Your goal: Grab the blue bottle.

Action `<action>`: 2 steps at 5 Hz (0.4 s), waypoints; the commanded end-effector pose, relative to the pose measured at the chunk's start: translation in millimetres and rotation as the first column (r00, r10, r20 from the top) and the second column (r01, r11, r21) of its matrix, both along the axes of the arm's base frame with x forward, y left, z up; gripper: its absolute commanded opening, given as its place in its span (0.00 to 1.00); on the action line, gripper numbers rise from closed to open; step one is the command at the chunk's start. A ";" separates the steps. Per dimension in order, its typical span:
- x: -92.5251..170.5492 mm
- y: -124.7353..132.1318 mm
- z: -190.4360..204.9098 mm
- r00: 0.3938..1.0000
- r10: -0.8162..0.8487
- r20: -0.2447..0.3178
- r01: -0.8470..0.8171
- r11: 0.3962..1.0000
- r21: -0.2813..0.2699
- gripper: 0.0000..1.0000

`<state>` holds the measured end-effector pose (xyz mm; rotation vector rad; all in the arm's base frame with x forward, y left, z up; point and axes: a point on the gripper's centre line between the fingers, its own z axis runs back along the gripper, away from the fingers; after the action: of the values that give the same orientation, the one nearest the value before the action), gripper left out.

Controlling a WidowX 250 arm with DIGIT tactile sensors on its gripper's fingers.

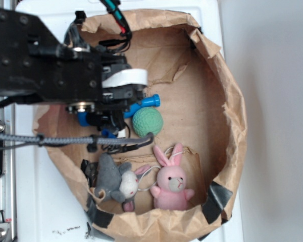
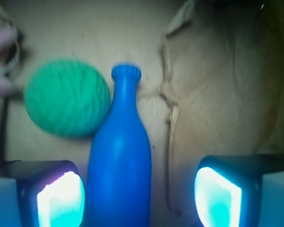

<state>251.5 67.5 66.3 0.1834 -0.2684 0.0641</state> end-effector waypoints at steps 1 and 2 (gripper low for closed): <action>-5.0 -4.6 -17.4 0.999 0.016 0.032 -0.018 0.999 0.051 1.00; -3.6 -6.6 -29.2 1.000 0.007 -0.003 -0.007 0.998 0.065 1.00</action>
<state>244.3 62.2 34.2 0.2622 -0.2578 0.0638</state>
